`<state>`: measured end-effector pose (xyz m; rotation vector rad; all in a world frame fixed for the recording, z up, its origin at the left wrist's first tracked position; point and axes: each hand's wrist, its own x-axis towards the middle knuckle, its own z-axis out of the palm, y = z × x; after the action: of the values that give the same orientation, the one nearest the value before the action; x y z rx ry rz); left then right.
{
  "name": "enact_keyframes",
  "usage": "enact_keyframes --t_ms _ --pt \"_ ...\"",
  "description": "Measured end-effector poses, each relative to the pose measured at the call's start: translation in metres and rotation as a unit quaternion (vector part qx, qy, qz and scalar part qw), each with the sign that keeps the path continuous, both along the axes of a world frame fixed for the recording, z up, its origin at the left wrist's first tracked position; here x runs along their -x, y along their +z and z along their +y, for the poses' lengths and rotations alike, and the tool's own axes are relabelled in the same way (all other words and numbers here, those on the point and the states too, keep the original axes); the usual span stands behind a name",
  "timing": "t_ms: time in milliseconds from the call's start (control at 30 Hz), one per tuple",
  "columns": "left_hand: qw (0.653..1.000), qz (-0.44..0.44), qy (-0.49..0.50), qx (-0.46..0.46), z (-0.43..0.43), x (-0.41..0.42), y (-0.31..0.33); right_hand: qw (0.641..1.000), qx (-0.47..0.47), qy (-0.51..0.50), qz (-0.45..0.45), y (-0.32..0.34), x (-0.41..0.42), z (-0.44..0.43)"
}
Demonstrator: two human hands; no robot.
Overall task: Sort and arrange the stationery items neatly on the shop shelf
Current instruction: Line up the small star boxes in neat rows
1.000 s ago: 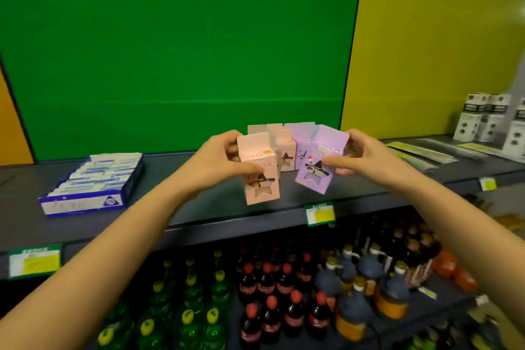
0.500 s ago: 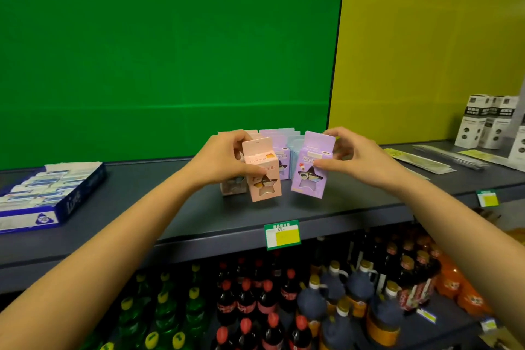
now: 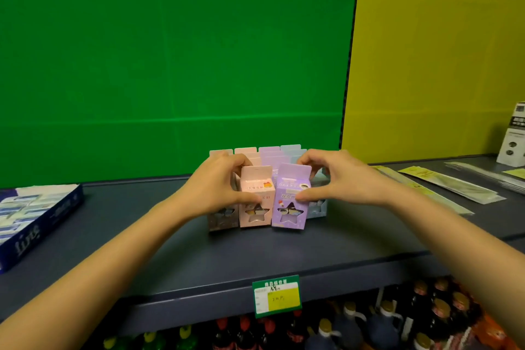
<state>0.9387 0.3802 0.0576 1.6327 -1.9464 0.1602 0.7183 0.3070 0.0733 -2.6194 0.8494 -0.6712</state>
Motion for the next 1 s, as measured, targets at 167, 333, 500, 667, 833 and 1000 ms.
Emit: enact_keyframes --t_ms 167,333,500,667,833,1000 --pt "0.998 -0.053 0.01 0.017 -0.008 -0.012 -0.009 0.997 0.077 -0.003 0.032 -0.008 -0.01 -0.014" --pt "0.995 -0.072 0.024 0.061 -0.009 -0.013 -0.015 0.992 0.123 -0.006 0.027 -0.019 -0.016 -0.028" --pt "0.976 -0.186 0.065 0.088 -0.009 -0.014 -0.018 0.98 0.195 -0.018 0.028 -0.024 -0.02 -0.039" --pt "0.972 -0.197 0.079 0.104 -0.009 -0.013 -0.024 0.972 0.232 -0.028 0.0 -0.032 -0.019 -0.047" --pt "0.988 -0.021 0.093 0.119 -0.002 -0.008 -0.032 0.989 0.077 -0.033 -0.124 -0.037 -0.012 -0.045" --pt "0.868 0.481 0.11 0.058 0.007 0.011 -0.03 0.886 -0.316 -0.075 -0.332 -0.053 -0.008 -0.046"
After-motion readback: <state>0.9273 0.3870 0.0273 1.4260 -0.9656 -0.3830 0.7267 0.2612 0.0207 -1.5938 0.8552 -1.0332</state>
